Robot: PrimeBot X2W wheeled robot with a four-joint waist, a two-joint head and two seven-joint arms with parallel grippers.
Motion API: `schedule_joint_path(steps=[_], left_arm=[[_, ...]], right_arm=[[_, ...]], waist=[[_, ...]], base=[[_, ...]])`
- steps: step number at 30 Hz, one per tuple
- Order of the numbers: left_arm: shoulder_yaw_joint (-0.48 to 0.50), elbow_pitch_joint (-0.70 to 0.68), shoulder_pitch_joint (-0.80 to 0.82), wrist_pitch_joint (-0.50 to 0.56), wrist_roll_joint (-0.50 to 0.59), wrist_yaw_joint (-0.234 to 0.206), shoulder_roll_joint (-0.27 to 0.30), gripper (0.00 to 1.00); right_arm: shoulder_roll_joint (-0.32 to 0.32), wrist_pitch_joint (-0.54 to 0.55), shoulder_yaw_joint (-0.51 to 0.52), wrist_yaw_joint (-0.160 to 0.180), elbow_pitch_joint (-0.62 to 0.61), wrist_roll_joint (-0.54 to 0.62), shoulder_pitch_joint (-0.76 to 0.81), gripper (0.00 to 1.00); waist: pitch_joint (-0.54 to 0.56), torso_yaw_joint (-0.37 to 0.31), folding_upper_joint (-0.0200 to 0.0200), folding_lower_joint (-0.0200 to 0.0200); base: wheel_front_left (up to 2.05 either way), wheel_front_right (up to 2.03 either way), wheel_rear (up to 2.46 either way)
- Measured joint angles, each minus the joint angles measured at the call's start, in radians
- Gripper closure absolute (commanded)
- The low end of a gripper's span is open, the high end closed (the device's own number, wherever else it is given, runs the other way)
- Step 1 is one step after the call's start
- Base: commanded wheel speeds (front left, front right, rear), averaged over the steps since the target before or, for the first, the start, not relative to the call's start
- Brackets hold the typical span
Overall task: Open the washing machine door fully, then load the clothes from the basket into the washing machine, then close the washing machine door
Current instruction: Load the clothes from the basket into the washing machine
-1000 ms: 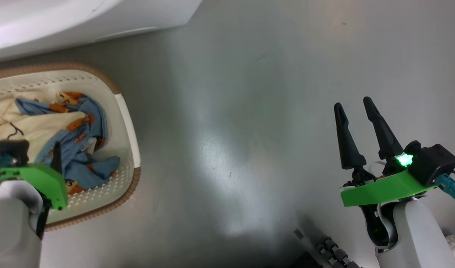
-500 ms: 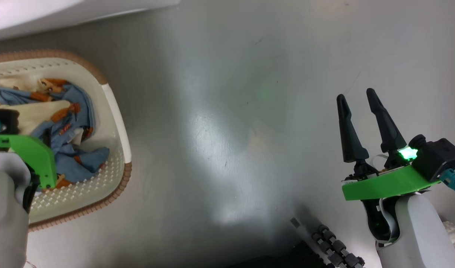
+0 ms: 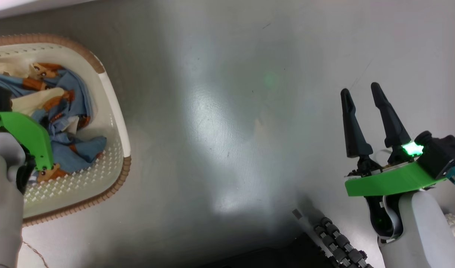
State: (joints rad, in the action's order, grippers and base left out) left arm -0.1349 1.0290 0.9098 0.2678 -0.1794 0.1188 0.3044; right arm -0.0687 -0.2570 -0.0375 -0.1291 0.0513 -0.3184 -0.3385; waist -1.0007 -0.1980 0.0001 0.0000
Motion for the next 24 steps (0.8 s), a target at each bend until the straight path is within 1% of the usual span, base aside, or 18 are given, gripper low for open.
schedule_joint_path(steps=[3,4,5,6,9,15,24], left_arm=[[-0.001,0.000,0.006,0.000,0.000,-0.005,-0.002,0.00],[-0.001,0.000,0.007,-0.002,-0.002,-0.012,-0.003,0.49],[-0.002,0.001,0.007,-0.005,-0.002,-0.013,-0.006,0.78],[-0.003,0.002,0.007,-0.007,-0.002,-0.013,-0.008,1.00],[-0.006,0.007,0.007,-0.022,-0.010,-0.013,-0.018,1.00],[-0.005,0.008,-0.005,-0.141,-0.027,-0.027,-0.032,1.00],[0.016,0.008,-0.085,-0.372,-0.065,-0.046,-0.067,1.00]], right_arm=[[-0.001,0.000,0.000,0.000,-0.005,0.000,-0.011,0.00],[-0.001,0.000,0.000,0.000,-0.005,0.000,-0.011,0.00],[-0.001,0.000,-0.001,0.000,-0.005,0.000,-0.011,0.00],[-0.001,0.000,-0.001,0.000,-0.005,0.000,-0.011,0.00],[-0.001,0.000,0.000,0.000,-0.005,0.000,-0.011,0.00],[-0.001,0.000,0.012,0.000,-0.004,0.000,-0.013,0.00],[-0.005,0.000,0.015,0.000,0.003,0.001,-0.027,0.00]], waist=[[-0.006,-0.001,0.0000,0.0000],[-0.007,-0.001,0.0000,0.0000],[-0.007,-0.002,0.0000,0.0000],[-0.007,-0.003,0.0000,0.0000],[-0.003,-0.004,0.0000,0.0000],[0.032,0.001,0.0000,0.0000],[0.118,0.021,0.0000,0.0000]], base=[[0.00,0.00,0.00],[0.00,0.00,0.00],[0.00,0.00,0.00],[0.00,0.00,0.00],[0.00,0.00,0.00],[0.00,0.00,0.00],[0.00,0.00,0.00]])
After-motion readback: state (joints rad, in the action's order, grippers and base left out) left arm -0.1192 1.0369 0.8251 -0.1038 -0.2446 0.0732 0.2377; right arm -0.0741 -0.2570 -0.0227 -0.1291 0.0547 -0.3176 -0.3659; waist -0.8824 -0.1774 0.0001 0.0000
